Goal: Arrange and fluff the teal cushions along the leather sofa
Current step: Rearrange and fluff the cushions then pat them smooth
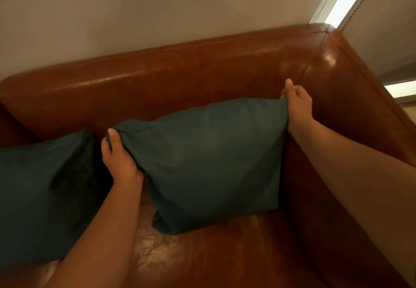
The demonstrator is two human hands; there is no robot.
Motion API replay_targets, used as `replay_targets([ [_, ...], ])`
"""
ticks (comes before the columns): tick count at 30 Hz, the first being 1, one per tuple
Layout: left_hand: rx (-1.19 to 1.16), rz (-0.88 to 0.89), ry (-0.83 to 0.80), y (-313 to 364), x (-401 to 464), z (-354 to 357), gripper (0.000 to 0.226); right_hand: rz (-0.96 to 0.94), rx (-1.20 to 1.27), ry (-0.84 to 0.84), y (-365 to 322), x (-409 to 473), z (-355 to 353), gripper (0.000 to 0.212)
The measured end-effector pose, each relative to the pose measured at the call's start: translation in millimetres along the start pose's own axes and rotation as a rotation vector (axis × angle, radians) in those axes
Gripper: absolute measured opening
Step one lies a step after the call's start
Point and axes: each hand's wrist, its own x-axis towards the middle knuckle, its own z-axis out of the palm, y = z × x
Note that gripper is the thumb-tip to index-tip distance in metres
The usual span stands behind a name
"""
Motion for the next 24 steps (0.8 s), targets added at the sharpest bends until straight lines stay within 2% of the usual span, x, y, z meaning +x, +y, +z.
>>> replay_targets([
  [7, -0.084, 0.033, -0.016, 17, -10, 9, 0.033, -0.098, 0.066, -0.067, -30, 5, 2, 0.031],
  [12, -0.017, 0.017, -0.048, 11, -6, -4, 0.030, -0.083, 0.001, -0.083, -18, 1, -11, 0.027],
  [14, 0.052, 0.049, -0.050, 14, 1, -9, 0.024, -0.091, 0.001, -0.123, -19, 4, -21, 0.024],
  [16, 0.164, 0.124, -0.061, 21, 6, -14, 0.008, -0.108, -0.119, -0.209, -26, 9, -34, 0.016],
  [19, 0.357, 0.246, -0.145, 29, 11, -25, 0.003, -0.084, -0.277, -0.336, -34, 14, -50, 0.006],
  [20, 0.409, 0.281, -0.167, 31, 13, -29, 0.005, -0.079, -0.302, -0.348, -37, 16, -52, 0.001],
  [24, 0.522, 0.383, -0.222, 39, 18, -31, 0.009, -0.051, -0.375, -0.320, -47, 23, -47, 0.008],
])
